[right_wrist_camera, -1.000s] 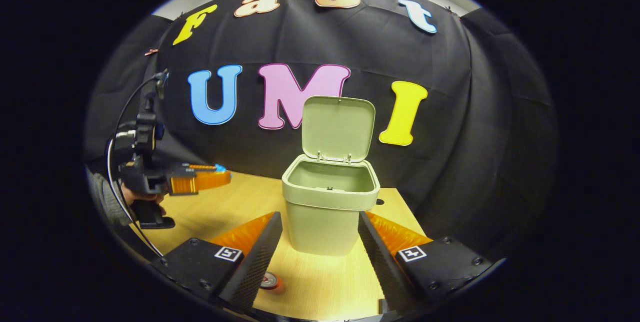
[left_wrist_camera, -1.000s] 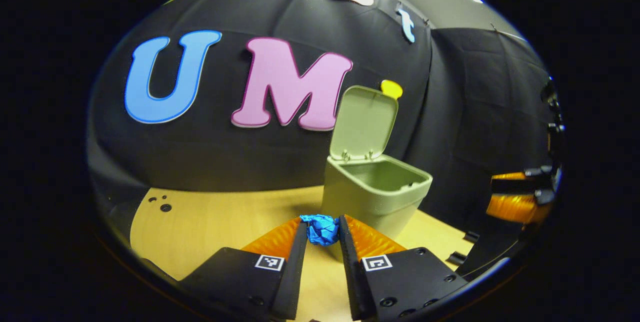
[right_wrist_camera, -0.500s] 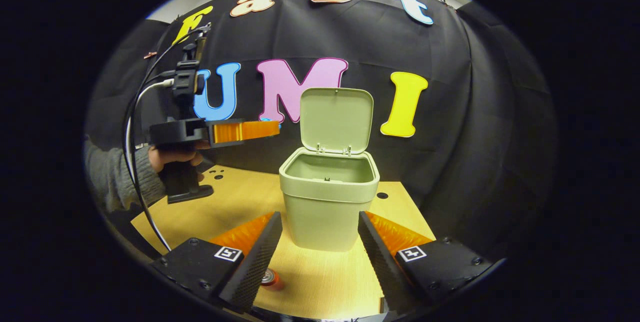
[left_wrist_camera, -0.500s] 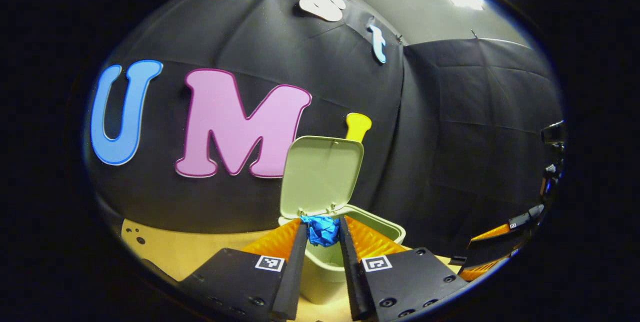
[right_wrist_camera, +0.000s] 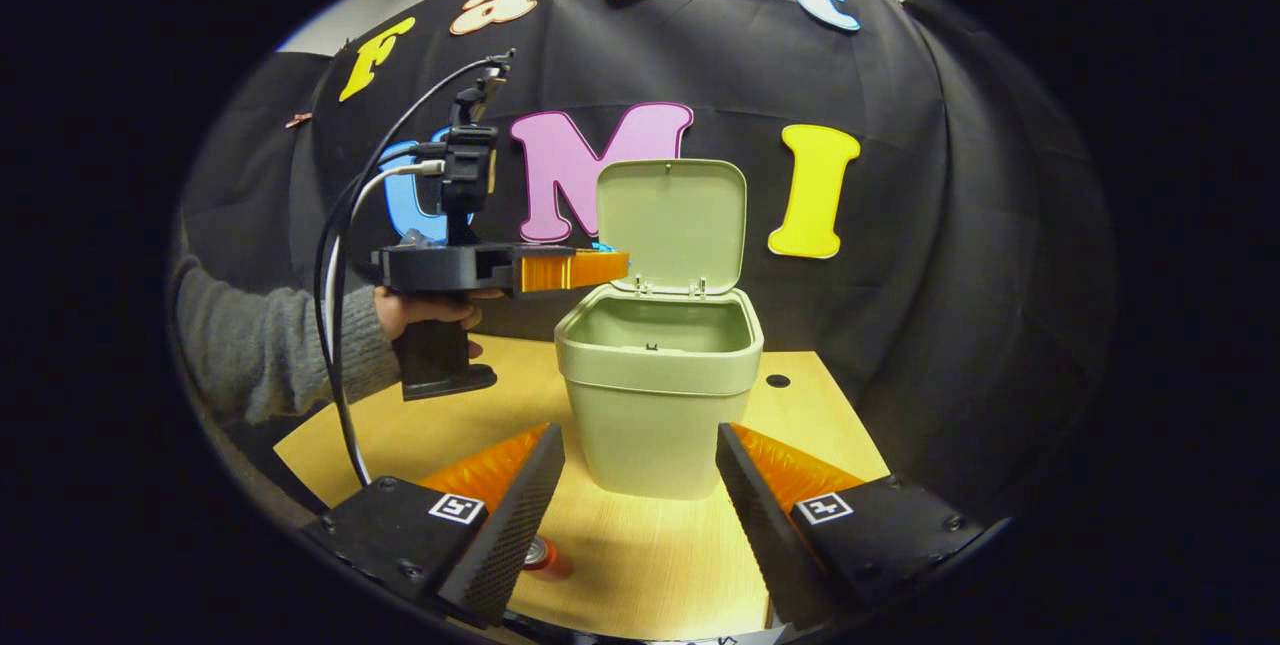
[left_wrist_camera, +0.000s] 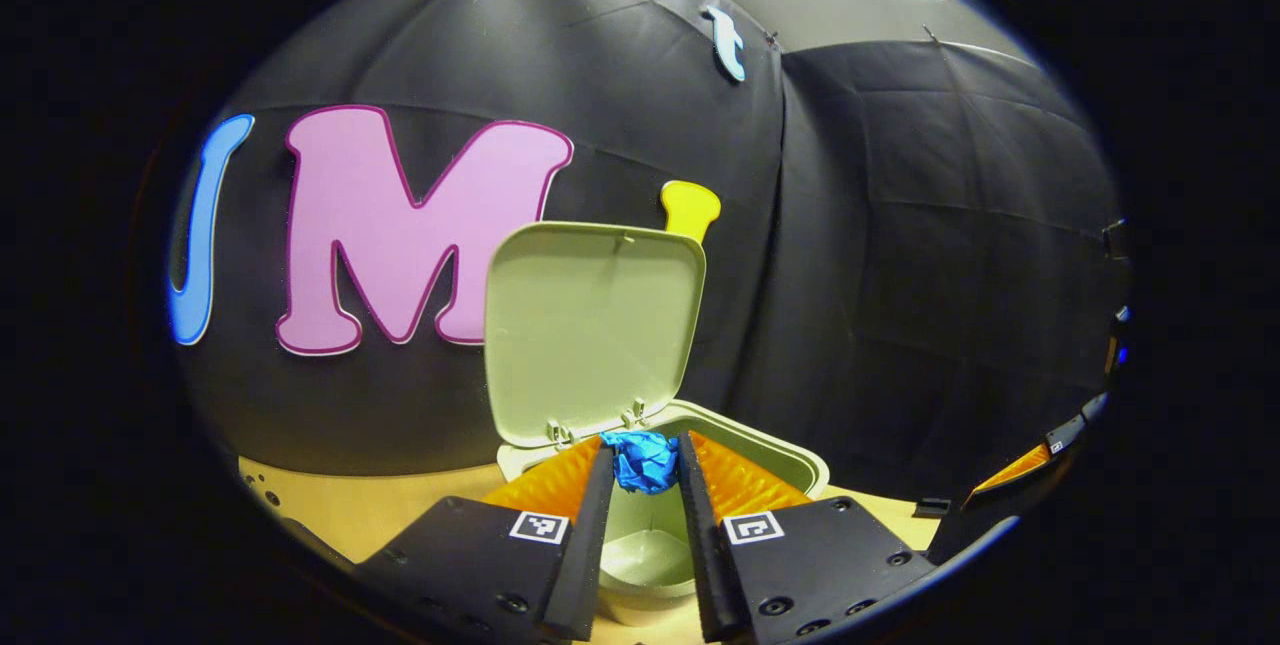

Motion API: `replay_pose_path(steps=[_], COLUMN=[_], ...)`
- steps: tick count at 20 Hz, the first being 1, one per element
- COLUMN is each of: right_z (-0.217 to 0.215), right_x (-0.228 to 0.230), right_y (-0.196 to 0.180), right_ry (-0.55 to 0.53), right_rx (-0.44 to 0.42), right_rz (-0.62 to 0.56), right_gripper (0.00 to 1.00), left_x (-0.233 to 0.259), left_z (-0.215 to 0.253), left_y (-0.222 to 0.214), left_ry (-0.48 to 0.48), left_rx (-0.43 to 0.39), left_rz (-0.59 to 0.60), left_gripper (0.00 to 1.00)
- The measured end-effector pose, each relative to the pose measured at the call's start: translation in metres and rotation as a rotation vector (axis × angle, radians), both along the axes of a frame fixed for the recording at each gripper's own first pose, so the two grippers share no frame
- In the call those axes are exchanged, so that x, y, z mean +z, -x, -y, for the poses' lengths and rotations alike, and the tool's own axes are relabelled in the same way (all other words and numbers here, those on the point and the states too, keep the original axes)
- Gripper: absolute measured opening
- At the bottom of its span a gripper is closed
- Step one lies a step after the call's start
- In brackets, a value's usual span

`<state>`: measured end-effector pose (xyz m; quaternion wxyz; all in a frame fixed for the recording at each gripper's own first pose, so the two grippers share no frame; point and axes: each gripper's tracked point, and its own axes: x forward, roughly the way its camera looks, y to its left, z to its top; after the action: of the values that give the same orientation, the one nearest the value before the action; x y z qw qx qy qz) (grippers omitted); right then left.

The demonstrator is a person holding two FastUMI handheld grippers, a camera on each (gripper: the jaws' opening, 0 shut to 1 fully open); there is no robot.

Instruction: Press the lid of the desktop garbage bin to open it, pick up the crumpled paper on the desktop and throw it into the bin, then pick up the pop can on the desktop and drop it into the bin, and finally close the garbage bin lid.

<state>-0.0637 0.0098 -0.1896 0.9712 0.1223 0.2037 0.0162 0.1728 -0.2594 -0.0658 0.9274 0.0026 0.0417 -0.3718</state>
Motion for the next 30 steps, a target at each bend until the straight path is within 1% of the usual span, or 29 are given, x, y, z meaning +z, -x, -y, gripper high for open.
replay_pose_path(steps=[2, 3, 4, 6, 7, 8, 10, 11, 13, 15, 16, 17, 18, 19, 20, 21, 22, 24, 26, 30], right_z=[0.004, 0.002, 0.002, 0.004, 0.004, 0.004, 0.004, 0.004, 0.006, 0.007, 0.007, 0.006, 0.006, 0.006, 0.005, 0.005, 0.004, 0.002, -0.002, -0.015], right_x=[-0.003, -0.001, 0.000, 0.000, -0.001, -0.003, -0.006, -0.007, -0.013, -0.013, -0.013, -0.014, -0.016, -0.016, -0.017, -0.017, -0.018, -0.017, -0.017, -0.016], right_y=[-0.001, 0.001, 0.001, 0.000, -0.001, -0.001, 0.000, 0.000, -0.001, -0.001, -0.001, -0.001, 0.000, 0.000, 0.001, 0.001, 0.002, 0.003, 0.003, 0.001], right_ry=[-0.009, -0.012, -0.013, -0.017, -0.020, -0.023, -0.031, -0.033, -0.036, -0.038, -0.039, -0.040, -0.042, -0.043, -0.045, -0.045, -0.045, -0.039, -0.039, -0.043], right_rx=[0.000, 0.001, 0.001, 0.004, 0.005, 0.005, 0.006, 0.007, 0.009, 0.012, 0.014, 0.016, 0.019, 0.020, 0.023, 0.025, 0.031, 0.042, 0.056, 0.099], right_rz=[-0.003, -0.004, -0.005, -0.009, -0.010, -0.013, -0.016, -0.017, -0.019, -0.018, -0.018, -0.020, -0.022, -0.023, -0.024, -0.023, -0.024, -0.025, -0.025, -0.019], right_gripper=[0.97, 0.97, 0.97, 0.97, 0.97, 0.96, 0.97, 0.96, 0.97, 0.96, 0.96, 0.96, 0.96, 0.96, 0.96, 0.96, 0.96, 0.96, 0.99, 1.00], left_x=[-0.006, -0.011, -0.013, -0.017, -0.019, -0.021, -0.022, -0.024, -0.025, -0.025, -0.025, -0.026, -0.025, -0.023, -0.018, -0.015, -0.012, -0.003, 0.006, 0.022], left_z=[0.009, 0.010, 0.014, 0.016, 0.015, 0.014, 0.013, 0.014, 0.016, 0.017, 0.017, 0.016, 0.014, 0.011, 0.005, -0.001, -0.007, -0.017, -0.031, -0.062], left_y=[-0.007, -0.009, -0.010, -0.013, -0.015, -0.016, -0.018, -0.018, -0.017, -0.015, -0.014, -0.014, -0.014, -0.014, -0.015, -0.016, -0.014, -0.005, 0.004, 0.031], left_ry=[-0.016, -0.023, -0.026, -0.036, -0.044, -0.053, -0.072, -0.078, -0.085, -0.079, -0.076, -0.076, -0.076, -0.071, -0.064, -0.060, -0.058, -0.045, -0.028, 0.007], left_rx=[0.000, 0.002, 0.005, 0.013, 0.023, 0.033, 0.043, 0.041, 0.034, 0.033, 0.030, 0.033, 0.038, 0.048, 0.072, 0.097, 0.110, 0.120, 0.140, 0.182], left_rz=[-0.009, -0.015, -0.021, -0.031, -0.033, -0.032, -0.028, -0.026, -0.026, -0.031, -0.035, -0.037, -0.036, -0.030, -0.020, -0.011, -0.007, 0.006, 0.020, 0.042], left_gripper=[0.42, 0.39, 0.42, 0.42, 0.39, 0.43, 0.46, 0.49, 0.51, 0.57, 0.65, 0.76, 0.80, 0.87, 0.85, 0.94, 0.96, 0.95, 0.95, 0.95])
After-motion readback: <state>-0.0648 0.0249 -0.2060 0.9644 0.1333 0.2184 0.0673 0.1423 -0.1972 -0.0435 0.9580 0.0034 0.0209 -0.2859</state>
